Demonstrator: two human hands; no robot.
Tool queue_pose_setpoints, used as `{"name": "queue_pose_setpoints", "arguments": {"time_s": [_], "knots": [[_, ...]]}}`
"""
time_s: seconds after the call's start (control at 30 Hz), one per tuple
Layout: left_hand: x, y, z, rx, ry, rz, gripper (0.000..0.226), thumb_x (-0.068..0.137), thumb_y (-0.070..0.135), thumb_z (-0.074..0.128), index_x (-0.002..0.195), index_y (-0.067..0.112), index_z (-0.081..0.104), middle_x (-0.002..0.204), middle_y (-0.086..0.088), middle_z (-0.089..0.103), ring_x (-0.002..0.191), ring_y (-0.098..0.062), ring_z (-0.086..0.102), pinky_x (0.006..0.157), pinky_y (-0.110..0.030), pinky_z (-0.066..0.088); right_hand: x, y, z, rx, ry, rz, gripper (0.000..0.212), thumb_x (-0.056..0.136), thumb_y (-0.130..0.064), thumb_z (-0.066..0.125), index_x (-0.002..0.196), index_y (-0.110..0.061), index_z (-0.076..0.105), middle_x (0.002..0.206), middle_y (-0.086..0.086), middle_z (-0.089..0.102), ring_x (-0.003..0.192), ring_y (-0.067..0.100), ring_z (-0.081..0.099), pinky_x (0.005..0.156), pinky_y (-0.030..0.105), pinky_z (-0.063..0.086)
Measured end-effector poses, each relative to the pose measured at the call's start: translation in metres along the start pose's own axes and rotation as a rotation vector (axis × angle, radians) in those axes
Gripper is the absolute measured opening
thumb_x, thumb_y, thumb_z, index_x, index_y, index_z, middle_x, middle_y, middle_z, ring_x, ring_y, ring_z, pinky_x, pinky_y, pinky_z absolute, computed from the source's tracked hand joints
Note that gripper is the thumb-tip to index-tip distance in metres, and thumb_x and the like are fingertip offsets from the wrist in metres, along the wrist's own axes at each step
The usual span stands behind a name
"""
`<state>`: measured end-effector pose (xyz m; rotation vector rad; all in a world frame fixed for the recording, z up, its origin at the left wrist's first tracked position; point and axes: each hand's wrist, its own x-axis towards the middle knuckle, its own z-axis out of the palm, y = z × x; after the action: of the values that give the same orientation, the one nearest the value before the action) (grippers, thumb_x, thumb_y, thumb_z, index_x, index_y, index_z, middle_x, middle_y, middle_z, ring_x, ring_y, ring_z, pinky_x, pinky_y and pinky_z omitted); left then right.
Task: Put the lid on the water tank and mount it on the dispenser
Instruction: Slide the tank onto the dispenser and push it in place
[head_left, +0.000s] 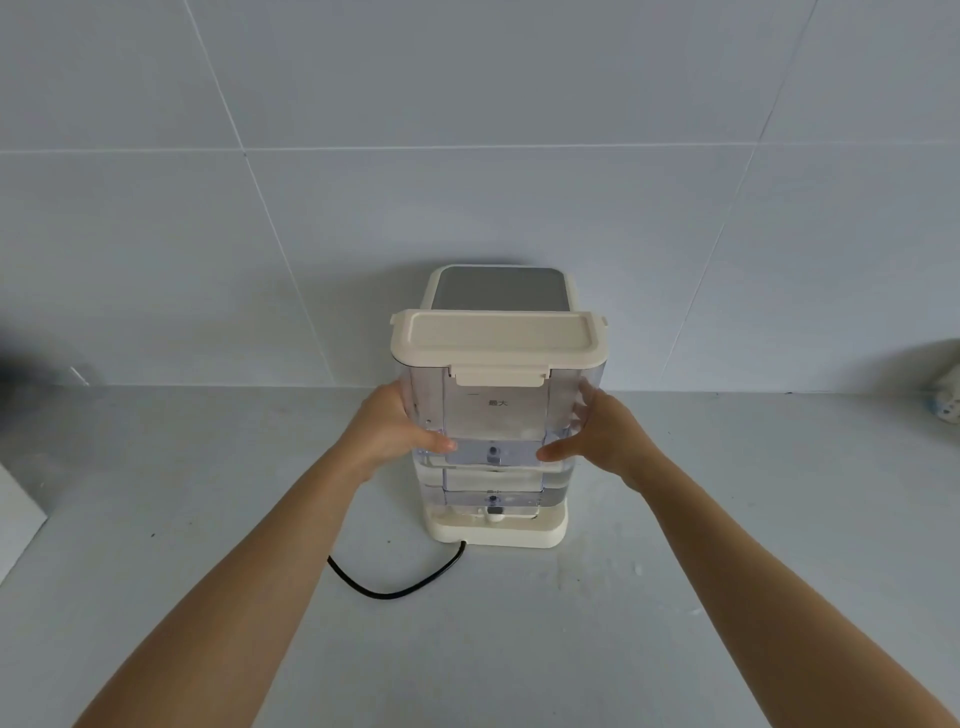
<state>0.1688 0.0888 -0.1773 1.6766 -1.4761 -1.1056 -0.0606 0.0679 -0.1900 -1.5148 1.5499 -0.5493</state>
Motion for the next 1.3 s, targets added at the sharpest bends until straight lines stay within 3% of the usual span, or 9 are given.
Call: {"name": "queue_pose_setpoints", "arguments": {"time_s": [0.2,0.37,0.5,0.6,0.7,0.83,1.0,1.13,1.3], "knots": [[0.01,-0.006,0.0,0.01,-0.024,-0.005,0.048,0.055,-0.004,0.081,0.097,0.015,0.067,0.092,-0.002,0.07,0.096,-0.023,0.065,0.089,-0.034,0.05,0.007,0.007,0.006,0.019,0.036,0.016,0.095,0.051,-0.008,0.085,0.133,-0.015,0.038,0.126,0.008,0.059,0.116,0.029,0.054,0.098,0.038,0.045],[0.013,-0.013,0.002,0.01,-0.046,0.004,0.041,0.054,-0.003,0.082,0.078,0.026,0.067,0.083,0.001,0.073,0.087,-0.02,0.067,0.083,-0.032,0.052,0.011,0.012,0.012,-0.017,0.048,0.022,0.095,0.051,-0.013,0.086,0.133,-0.014,0.037,0.126,0.008,0.059,0.116,0.029,0.054,0.095,0.037,0.045],[0.011,-0.012,0.003,0.022,-0.027,-0.004,0.04,0.055,-0.005,0.082,0.06,0.028,0.06,0.045,0.017,0.061,0.069,-0.013,0.061,0.07,-0.025,0.046,0.013,0.016,0.015,-0.014,0.062,0.027,0.096,0.05,-0.012,0.086,0.132,-0.014,0.037,0.125,0.008,0.059,0.115,0.03,0.054,0.093,0.037,0.046],[0.008,-0.012,0.005,0.015,-0.022,-0.006,0.043,0.055,-0.007,0.081,0.052,0.028,0.057,0.055,0.016,0.06,0.076,-0.019,0.062,0.077,-0.028,0.047,0.014,0.019,0.017,0.004,0.065,0.028,0.094,0.051,-0.009,0.086,0.132,-0.015,0.037,0.125,0.007,0.059,0.115,0.029,0.054,0.09,0.034,0.044],[0.006,-0.012,0.007,0.001,-0.007,-0.019,0.049,0.056,-0.01,0.08,0.04,0.025,0.051,0.056,0.014,0.061,0.071,-0.013,0.06,0.066,-0.023,0.045,0.015,0.023,0.02,0.026,0.064,0.03,0.094,0.05,-0.008,0.086,0.131,-0.017,0.038,0.124,0.006,0.059,0.116,0.028,0.054,0.09,0.033,0.044],[0.004,-0.013,0.012,-0.003,-0.003,-0.006,0.048,0.057,-0.01,0.079,0.048,0.027,0.049,0.067,0.008,0.061,0.071,-0.01,0.058,0.061,-0.018,0.043,0.014,0.028,0.024,0.036,0.064,0.037,0.09,0.052,-0.007,0.085,0.129,-0.016,0.04,0.124,0.007,0.059,0.114,0.028,0.054,0.087,0.031,0.043],[0.006,-0.018,0.014,-0.013,-0.029,0.0,0.045,0.058,-0.01,0.079,0.053,0.029,0.057,0.049,0.017,0.064,0.066,-0.001,0.057,0.049,-0.001,0.042,0.015,0.031,0.026,0.03,0.058,0.049,0.09,0.053,-0.009,0.085,0.13,-0.017,0.039,0.126,0.007,0.058,0.115,0.029,0.054,0.092,0.035,0.044],[0.006,-0.02,0.014,-0.019,-0.055,0.005,0.043,0.059,-0.009,0.079,0.058,0.03,0.059,0.048,0.022,0.064,0.067,0.001,0.057,0.051,-0.002,0.043,0.015,0.032,0.026,0.022,0.06,0.046,0.089,0.054,-0.009,0.085,0.129,-0.016,0.039,0.124,0.007,0.059,0.113,0.029,0.054,0.091,0.034,0.044],[0.009,-0.027,0.015,-0.042,-0.068,-0.004,0.038,0.059,-0.008,0.079,0.065,0.024,0.059,0.072,0.009,0.063,0.076,-0.012,0.06,0.064,-0.017,0.044,0.017,0.036,0.03,0.027,0.052,0.043,0.089,0.055,-0.01,0.084,0.13,-0.017,0.037,0.124,0.007,0.059,0.113,0.028,0.054,0.089,0.033,0.043]]}}
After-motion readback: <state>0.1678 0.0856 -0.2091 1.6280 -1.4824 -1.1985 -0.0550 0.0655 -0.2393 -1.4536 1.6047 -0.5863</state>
